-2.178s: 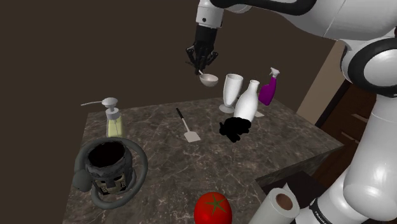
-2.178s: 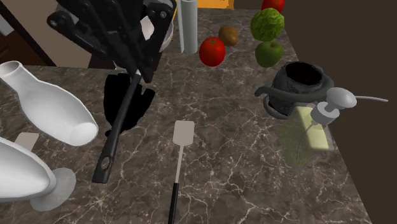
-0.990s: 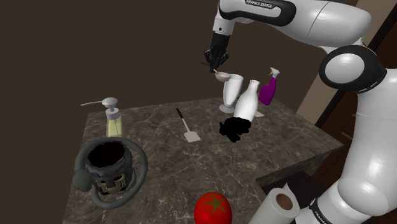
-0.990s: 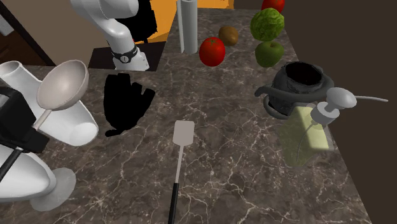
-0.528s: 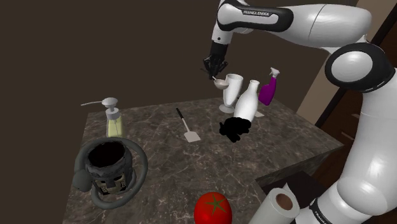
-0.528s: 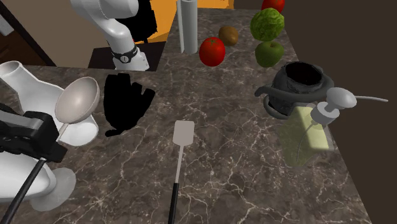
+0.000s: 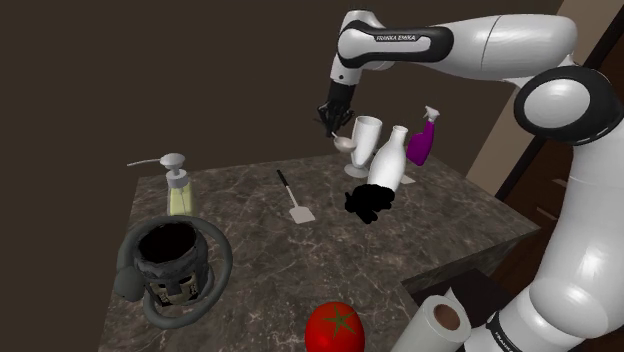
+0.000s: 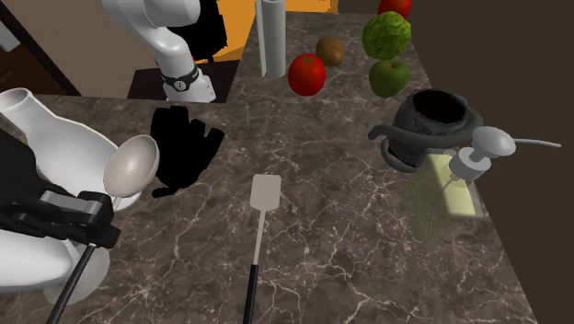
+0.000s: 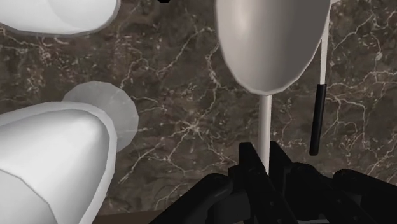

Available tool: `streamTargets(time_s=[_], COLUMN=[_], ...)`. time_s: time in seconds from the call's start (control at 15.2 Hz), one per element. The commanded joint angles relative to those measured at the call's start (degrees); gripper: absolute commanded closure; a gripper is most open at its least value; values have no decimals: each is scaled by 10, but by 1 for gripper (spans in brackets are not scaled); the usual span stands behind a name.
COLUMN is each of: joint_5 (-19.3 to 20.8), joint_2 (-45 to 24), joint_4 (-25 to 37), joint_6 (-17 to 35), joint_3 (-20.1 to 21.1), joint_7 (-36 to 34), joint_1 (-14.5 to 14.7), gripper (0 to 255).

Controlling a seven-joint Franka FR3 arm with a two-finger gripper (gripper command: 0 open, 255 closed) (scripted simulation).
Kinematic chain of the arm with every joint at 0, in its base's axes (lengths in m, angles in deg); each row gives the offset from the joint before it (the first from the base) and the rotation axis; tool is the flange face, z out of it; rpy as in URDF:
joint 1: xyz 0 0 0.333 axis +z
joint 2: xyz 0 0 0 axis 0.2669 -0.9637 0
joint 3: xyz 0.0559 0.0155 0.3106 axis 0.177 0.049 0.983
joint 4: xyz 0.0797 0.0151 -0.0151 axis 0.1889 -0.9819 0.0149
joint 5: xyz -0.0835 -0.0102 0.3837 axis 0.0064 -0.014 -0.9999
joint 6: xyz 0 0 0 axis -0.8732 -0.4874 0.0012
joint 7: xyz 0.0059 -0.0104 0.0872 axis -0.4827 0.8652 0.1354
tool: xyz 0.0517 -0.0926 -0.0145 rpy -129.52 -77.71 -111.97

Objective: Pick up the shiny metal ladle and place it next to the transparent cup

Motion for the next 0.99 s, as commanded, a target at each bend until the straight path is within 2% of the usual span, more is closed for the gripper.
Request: streamTargets(time_s=[0.0, 0.92], joint_5=[0, 1], joint_2=[1, -11], joint_4=[-17, -107], joint_6=[16, 118], joint_3=[0, -2], joint_7=[1, 7], joint_1=[-1, -3], gripper=[255, 255])
